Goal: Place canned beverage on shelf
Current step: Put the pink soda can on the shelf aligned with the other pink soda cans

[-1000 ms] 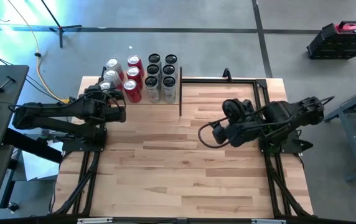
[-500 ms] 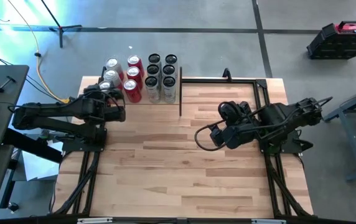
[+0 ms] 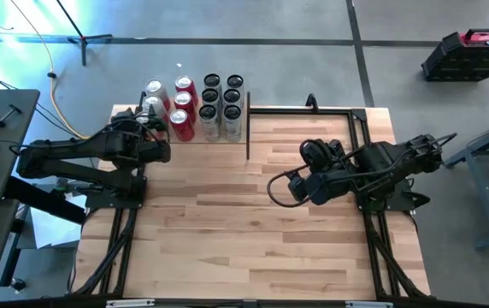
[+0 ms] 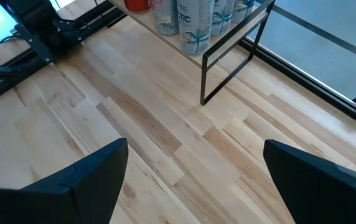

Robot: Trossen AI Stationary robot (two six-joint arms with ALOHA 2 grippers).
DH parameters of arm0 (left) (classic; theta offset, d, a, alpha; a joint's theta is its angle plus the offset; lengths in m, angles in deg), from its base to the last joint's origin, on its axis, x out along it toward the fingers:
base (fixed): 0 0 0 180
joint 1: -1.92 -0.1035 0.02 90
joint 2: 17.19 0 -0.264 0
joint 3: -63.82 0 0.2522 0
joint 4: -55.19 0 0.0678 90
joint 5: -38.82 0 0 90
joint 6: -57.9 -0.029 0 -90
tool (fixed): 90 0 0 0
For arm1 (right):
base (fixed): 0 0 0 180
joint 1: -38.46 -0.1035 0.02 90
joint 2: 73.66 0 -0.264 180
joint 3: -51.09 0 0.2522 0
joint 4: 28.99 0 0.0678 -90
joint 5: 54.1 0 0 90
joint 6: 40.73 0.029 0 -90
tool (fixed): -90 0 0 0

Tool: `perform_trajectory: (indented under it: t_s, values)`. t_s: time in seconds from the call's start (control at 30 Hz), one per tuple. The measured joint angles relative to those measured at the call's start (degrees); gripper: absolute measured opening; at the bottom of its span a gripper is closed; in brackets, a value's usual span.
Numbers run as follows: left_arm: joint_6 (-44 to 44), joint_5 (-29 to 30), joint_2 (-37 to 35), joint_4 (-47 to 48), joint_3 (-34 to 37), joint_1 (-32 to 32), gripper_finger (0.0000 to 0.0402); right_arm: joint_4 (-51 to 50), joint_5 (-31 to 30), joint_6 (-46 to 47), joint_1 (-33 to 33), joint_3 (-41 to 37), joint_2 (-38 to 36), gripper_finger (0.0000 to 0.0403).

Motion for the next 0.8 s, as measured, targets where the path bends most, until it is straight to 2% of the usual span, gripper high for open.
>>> perform_trajectory:
  t_s: [0.17,0.33,0.43,0.53,0.63,0.73,0.8]
  values:
    - [-3.88,0.44,-0.09,0.02,-4.72,0.06,0.0337,0.00,0.02,-0.02,0.00,0.00,0.00,0.0360]
    - [-13.63,-6.85,-0.09,0.07,-13.51,1.44,0.0337,0.02,1.35,-0.85,-0.36,0.00,0.00,0.0360]
    - [-24.70,-14.51,-0.24,0.36,-19.00,3.23,0.0337,0.04,1.18,-1.55,-1.16,0.00,-0.02,0.0360]
    - [-32.12,-26.03,-1.18,1.06,-22.89,4.98,0.0337,0.04,-0.91,-1.53,-2.29,0.00,-0.02,0.0360]
    - [-32.24,-34.06,-2.50,5.87,-24.29,5.73,0.0337,0.04,-3.02,-1.53,-3.53,0.00,-0.02,0.0360]
    - [-28.46,-40.02,-3.74,15.94,-24.20,5.77,0.0337,0.04,-4.50,-1.52,-4.59,0.00,-0.02,0.0360]
    - [-27.92,-43.12,-4.50,17.03,-22.88,5.68,0.0337,0.04,-5.24,-1.53,-5.23,0.00,-0.02,0.0360]
